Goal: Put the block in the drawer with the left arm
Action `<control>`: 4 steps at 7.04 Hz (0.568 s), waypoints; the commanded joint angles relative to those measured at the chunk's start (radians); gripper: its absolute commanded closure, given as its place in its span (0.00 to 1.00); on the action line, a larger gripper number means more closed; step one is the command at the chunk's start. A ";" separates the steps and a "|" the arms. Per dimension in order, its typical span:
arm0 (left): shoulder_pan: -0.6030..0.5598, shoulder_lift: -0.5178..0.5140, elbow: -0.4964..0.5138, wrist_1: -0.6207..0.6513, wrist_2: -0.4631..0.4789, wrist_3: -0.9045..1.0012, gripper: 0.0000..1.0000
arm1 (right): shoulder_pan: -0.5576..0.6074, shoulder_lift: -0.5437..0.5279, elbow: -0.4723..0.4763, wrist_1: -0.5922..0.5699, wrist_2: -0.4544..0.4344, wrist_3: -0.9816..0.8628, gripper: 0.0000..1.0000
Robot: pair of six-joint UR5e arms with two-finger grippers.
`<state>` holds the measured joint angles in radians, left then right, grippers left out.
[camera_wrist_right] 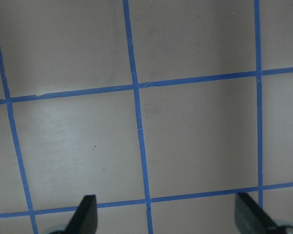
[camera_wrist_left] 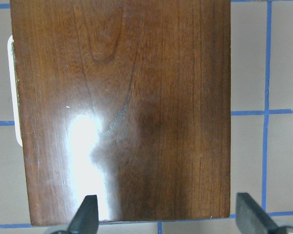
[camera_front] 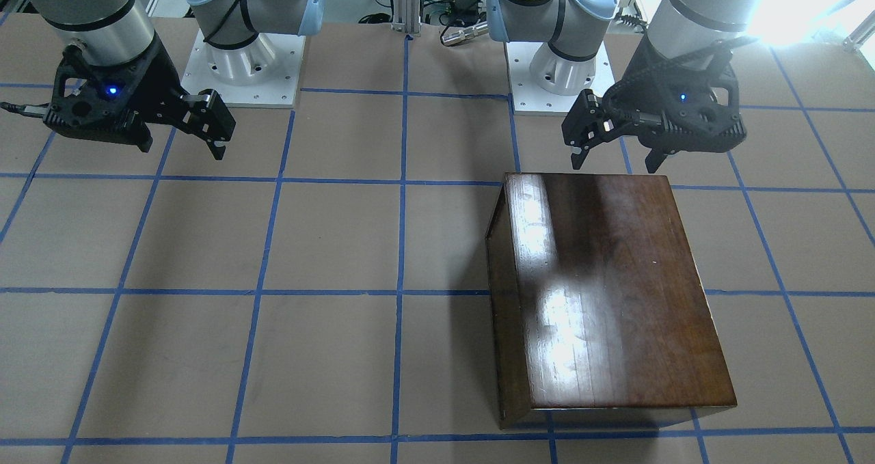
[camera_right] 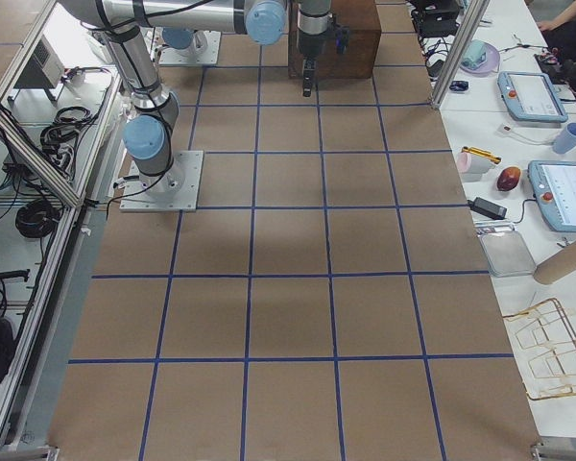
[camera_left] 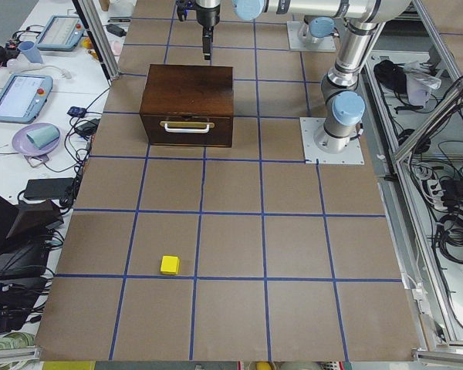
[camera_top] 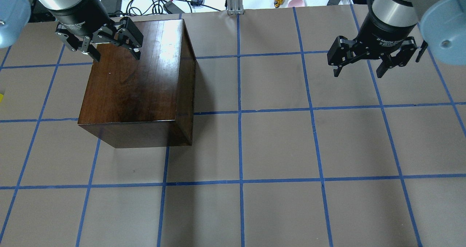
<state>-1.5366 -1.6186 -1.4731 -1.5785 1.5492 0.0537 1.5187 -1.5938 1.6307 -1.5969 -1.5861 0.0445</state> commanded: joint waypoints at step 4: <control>0.001 0.003 0.002 0.005 0.000 -0.003 0.00 | 0.000 0.000 0.000 0.000 0.000 0.000 0.00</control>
<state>-1.5356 -1.6173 -1.4712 -1.5761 1.5487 0.0523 1.5186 -1.5938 1.6306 -1.5969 -1.5861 0.0445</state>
